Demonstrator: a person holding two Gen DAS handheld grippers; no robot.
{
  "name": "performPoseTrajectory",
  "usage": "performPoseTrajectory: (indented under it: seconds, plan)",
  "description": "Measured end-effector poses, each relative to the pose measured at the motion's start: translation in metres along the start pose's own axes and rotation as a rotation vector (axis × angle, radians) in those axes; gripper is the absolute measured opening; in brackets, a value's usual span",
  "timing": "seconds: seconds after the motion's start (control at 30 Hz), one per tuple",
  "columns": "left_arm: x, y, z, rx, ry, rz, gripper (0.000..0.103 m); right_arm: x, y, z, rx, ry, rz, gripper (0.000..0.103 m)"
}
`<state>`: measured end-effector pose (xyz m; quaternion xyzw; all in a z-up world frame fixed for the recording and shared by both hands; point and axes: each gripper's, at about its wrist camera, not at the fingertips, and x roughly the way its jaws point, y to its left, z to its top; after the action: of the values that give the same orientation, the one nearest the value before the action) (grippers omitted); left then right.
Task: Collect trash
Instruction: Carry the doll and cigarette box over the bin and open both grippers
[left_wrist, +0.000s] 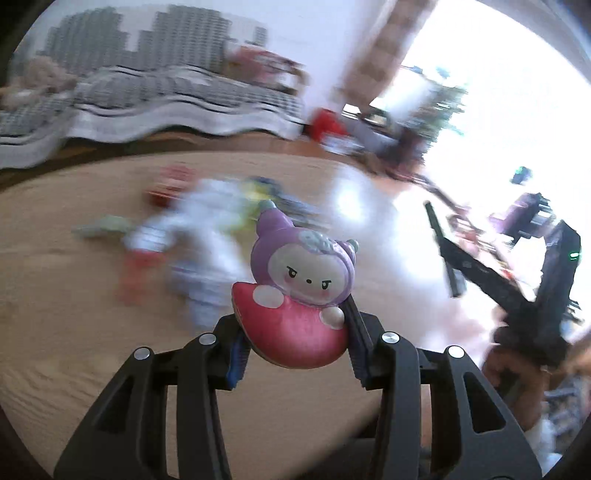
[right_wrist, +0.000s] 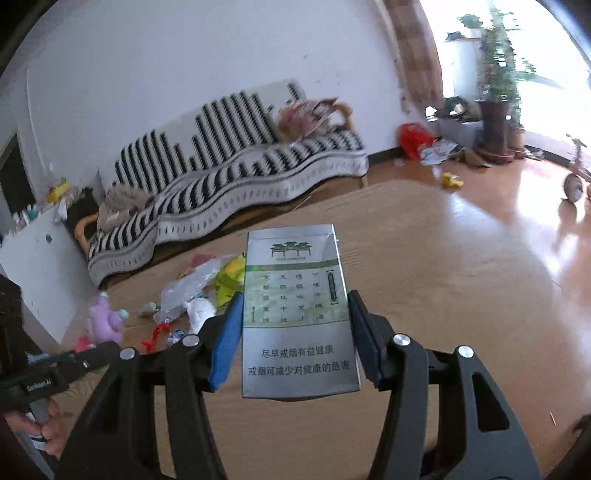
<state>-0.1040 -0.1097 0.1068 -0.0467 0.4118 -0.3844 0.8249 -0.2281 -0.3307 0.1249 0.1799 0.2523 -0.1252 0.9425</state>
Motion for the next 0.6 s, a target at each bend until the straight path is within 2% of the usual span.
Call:
performPoseTrajectory:
  seconds: [0.13,0.23,0.37,0.43,0.47,0.6]
  plan:
    - [0.030,-0.088,-0.031,0.077,0.118,-0.124,0.044,-0.067,-0.057,-0.012,0.065,-0.047,-0.065,0.055]
    - [0.067,-0.125,-0.065,0.098,0.226,-0.160,0.044,-0.088,-0.107,-0.038,0.192,0.006,-0.052,0.055]
    - [0.135,-0.152,-0.127,0.142,0.408,-0.136,0.044,-0.062,-0.165,-0.111,0.410,0.216,-0.057,0.055]
    - [0.150,-0.155,-0.145,0.153,0.459,-0.133,0.044,-0.050,-0.177,-0.137,0.459,0.277,-0.060,0.055]
    - [0.153,-0.158,-0.151,0.164,0.479,-0.141,0.044,-0.046,-0.179,-0.147,0.457,0.295,-0.067,0.055]
    - [0.155,-0.165,-0.146,0.229,0.458,-0.117,0.044,-0.037,-0.180,-0.161,0.454,0.321,-0.074,0.055]
